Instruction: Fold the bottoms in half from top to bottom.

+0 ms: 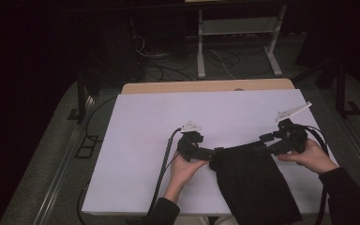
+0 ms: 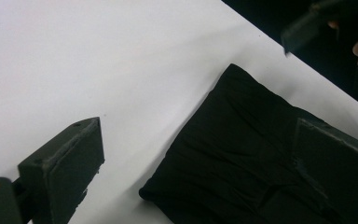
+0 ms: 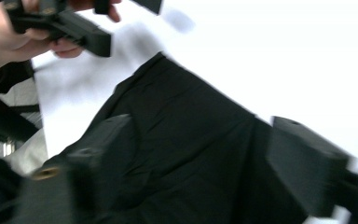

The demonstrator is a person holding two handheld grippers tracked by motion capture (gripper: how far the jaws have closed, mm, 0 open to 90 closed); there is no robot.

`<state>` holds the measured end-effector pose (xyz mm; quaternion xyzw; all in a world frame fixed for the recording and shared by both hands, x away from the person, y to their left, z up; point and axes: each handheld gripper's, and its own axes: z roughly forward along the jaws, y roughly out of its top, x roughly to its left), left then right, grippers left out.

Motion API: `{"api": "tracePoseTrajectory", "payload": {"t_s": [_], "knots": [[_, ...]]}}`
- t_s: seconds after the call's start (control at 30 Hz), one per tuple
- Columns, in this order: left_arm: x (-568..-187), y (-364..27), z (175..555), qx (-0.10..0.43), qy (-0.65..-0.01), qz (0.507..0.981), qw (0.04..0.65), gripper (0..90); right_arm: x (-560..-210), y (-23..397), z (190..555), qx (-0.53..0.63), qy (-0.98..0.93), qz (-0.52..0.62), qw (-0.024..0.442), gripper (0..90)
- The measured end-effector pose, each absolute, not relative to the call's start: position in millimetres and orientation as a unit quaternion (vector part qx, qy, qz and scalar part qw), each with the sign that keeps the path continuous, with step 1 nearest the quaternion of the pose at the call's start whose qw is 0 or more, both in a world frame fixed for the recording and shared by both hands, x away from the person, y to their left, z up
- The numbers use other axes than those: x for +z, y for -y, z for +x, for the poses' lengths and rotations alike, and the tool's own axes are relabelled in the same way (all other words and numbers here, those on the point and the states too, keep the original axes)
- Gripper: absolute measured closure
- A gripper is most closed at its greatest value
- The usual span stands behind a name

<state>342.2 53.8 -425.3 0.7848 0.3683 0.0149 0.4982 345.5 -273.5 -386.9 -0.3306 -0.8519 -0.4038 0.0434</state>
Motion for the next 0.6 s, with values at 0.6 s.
{"api": "tracePoseTrajectory", "payload": {"t_s": [0.6], "knots": [[-433.3,-49.7,358.9,0.001,-0.369,0.799,0.475,0.6,-400.0,288.1,376.6,-0.396,0.848,-0.353,0.013,0.1]]}}
